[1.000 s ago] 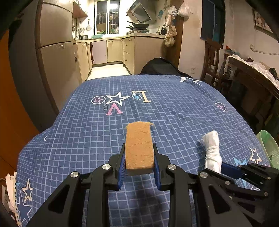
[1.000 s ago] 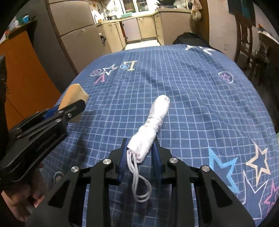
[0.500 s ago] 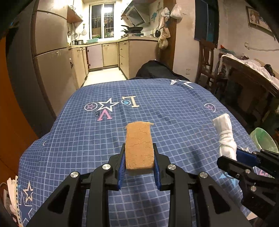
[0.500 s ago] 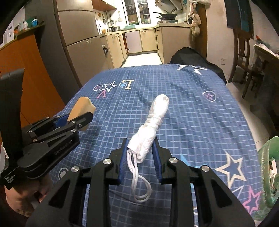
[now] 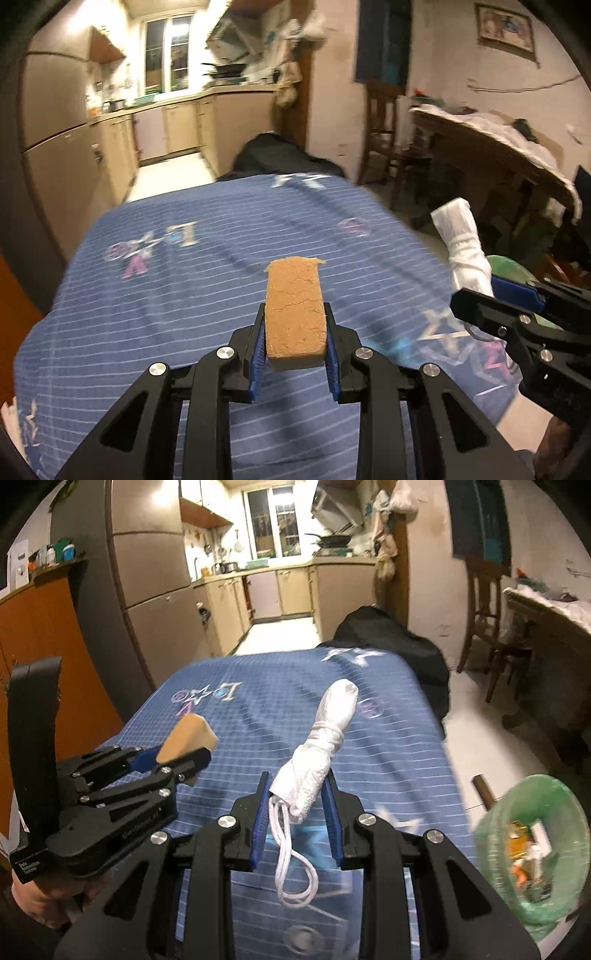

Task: Collect trash
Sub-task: 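Carry the beige sponge and white cloth roll over the green bin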

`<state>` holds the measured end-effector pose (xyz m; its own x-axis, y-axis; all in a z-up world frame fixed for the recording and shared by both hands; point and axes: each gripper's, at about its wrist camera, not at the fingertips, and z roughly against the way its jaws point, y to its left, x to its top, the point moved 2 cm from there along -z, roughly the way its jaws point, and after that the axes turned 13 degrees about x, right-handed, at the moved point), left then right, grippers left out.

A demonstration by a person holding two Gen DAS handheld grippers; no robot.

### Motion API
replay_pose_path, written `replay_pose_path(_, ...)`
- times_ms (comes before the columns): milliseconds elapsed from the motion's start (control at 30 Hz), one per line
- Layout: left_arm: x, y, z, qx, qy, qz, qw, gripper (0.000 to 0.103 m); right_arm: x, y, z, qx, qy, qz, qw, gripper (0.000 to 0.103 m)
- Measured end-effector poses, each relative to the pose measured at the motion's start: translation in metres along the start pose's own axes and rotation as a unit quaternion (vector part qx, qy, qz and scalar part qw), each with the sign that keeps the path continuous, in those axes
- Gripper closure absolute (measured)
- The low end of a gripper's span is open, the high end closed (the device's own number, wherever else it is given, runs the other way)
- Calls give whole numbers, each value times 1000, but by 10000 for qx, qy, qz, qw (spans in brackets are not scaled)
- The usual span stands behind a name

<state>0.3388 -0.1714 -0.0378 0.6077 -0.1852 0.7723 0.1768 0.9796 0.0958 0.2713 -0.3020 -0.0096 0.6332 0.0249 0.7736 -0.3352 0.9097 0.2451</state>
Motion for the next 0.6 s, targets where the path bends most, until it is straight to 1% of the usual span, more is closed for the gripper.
replay_pose_path(33, 3, -8, 2, -76, -28, -32, 10000, 75, 0, -6, 9, -62, -28, 20, 10000, 77)
replay_pose_path(133, 15, -44, 10, -452, -106, -131, 9988, 75, 3, -22, 32, -259, -124, 54, 9996, 77)
replay_pose_path(300, 36, -92, 23, -870, -214, -264, 9956, 75, 6, -56, 73, -615, -298, 13, 9977, 77)
replay_pose_path(400, 48, -114, 34, -1018, -313, -364, 9936, 75, 4, -76, 97, -802, -366, -37, 9961, 77)
replay_pose_path(600, 70, -169, 58, -1369, -496, -624, 9874, 75, 2, -114, 131, -1163, -420, -163, 9922, 77)
